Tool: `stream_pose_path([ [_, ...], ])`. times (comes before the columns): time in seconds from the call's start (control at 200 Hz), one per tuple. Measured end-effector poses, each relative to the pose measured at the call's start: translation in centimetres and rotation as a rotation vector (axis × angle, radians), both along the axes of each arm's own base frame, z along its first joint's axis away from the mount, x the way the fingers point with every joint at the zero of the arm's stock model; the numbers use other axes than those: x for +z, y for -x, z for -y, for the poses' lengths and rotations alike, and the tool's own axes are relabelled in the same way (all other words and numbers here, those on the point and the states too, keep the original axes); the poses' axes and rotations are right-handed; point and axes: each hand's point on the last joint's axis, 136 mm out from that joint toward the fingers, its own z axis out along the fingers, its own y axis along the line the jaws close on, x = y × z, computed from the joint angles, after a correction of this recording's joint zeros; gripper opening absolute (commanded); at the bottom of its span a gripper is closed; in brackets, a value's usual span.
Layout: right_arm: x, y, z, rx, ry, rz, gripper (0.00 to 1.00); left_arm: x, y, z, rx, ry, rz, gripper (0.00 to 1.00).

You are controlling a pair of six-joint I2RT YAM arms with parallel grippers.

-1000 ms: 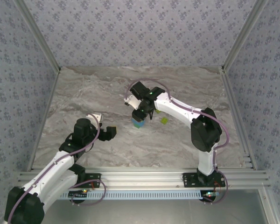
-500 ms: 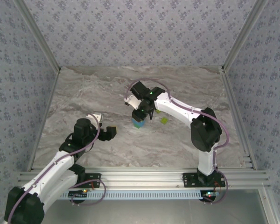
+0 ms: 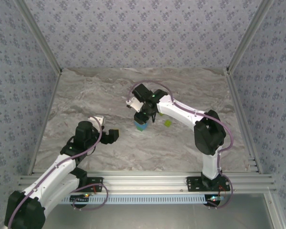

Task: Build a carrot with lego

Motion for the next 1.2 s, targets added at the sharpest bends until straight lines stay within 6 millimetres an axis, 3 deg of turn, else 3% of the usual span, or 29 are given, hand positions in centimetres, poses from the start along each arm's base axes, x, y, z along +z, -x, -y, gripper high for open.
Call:
stream_pose_path([
  [0.295, -0.4, 0.1, 0.1, -0.001, -0.005, 0.004, 0.26, 0.0, 0.0, 0.0, 0.0, 0.0, 0.0, 0.93],
  [0.76, 1.2, 0.2, 0.2, -0.001, 0.024, -0.024, 0.27, 0.0, 0.0, 0.0, 0.0, 0.0, 0.0, 0.93],
  [0.974, 3.2, -0.1, -0.1, -0.001, 0.014, -0.014, 0.27, 0.0, 0.0, 0.0, 0.0, 0.0, 0.0, 0.93],
  [1.199, 2.2, 0.8, 0.2, 0.008, 0.044, -0.033, 0.27, 0.0, 0.0, 0.0, 0.0, 0.0, 0.0, 0.93],
])
